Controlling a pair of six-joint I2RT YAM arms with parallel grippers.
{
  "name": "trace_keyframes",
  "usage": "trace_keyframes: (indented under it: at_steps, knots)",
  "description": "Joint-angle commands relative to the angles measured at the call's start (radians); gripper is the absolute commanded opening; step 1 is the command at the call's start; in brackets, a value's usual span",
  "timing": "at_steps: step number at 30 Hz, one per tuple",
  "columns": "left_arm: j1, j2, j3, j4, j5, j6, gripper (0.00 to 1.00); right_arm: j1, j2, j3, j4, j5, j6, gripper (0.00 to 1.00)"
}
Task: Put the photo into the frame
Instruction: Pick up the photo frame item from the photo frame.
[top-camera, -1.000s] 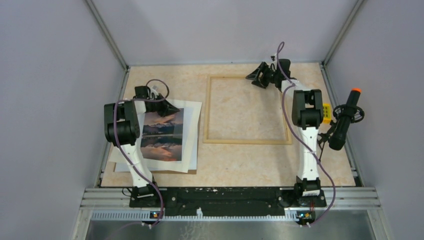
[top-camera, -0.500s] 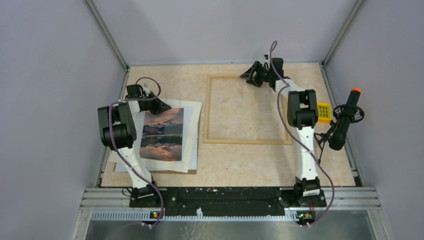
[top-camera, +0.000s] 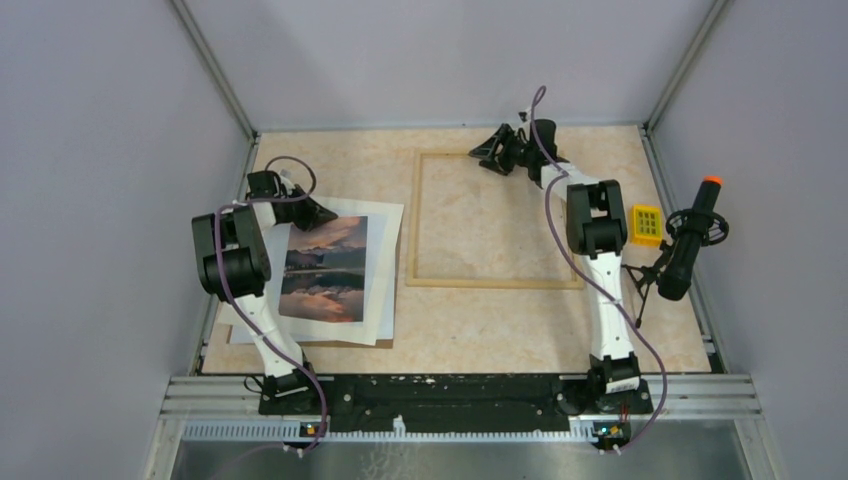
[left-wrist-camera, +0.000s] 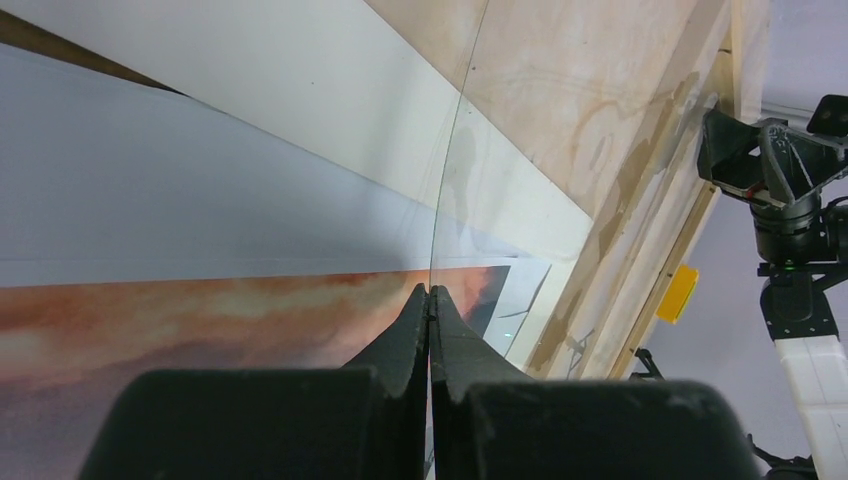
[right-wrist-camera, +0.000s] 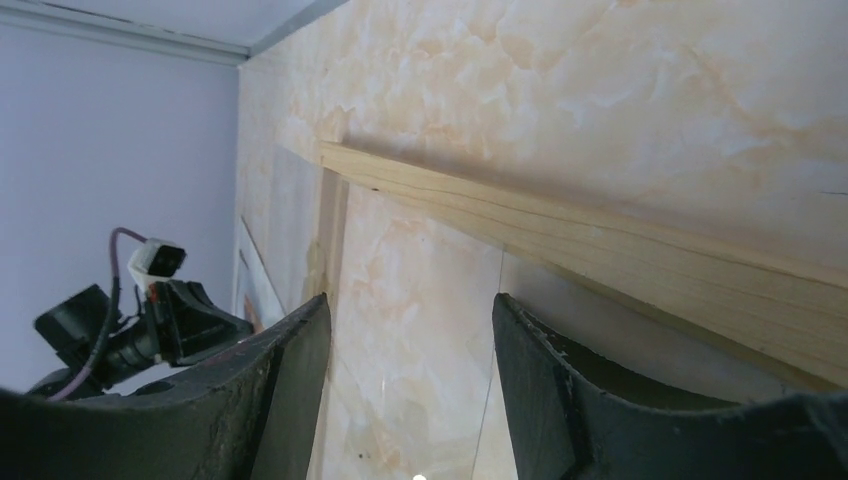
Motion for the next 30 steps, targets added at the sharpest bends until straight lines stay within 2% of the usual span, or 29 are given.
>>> trace_keyframes:
  at_steps: [1, 5, 8, 13, 25, 28, 30]
  knots:
    - [0.001, -0.023, -0.013, 0.026, 0.009, -0.002, 0.0, 0.022, 0.021, -0.107, 0.119, -0.091, 0.121, 0.6]
    - [-0.001, -0.02, -0.021, 0.039, 0.013, -0.01, 0.0, 0.029, -0.06, -0.277, 0.443, -0.129, 0.349, 0.6]
    - [0.0, -0.016, -0.021, 0.035, 0.014, -0.006, 0.0, 0.046, -0.1, -0.337, 0.523, -0.135, 0.404, 0.59]
    - [0.0, -0.034, -0.002, -0.017, -0.046, 0.04, 0.0, 0.057, -0.152, -0.422, 0.515, -0.119, 0.353, 0.59]
    - [0.026, -0.035, 0.019, -0.085, -0.149, 0.101, 0.0, 0.054, -0.148, -0.417, 0.366, -0.108, 0.212, 0.58]
    - [0.028, -0.043, 0.014, -0.082, -0.15, 0.1, 0.0, 0.056, -0.146, -0.434, 0.392, -0.118, 0.239, 0.58]
    - [0.028, -0.043, -0.002, -0.053, -0.103, 0.08, 0.0, 0.058, -0.157, -0.473, 0.454, -0.129, 0.273, 0.58]
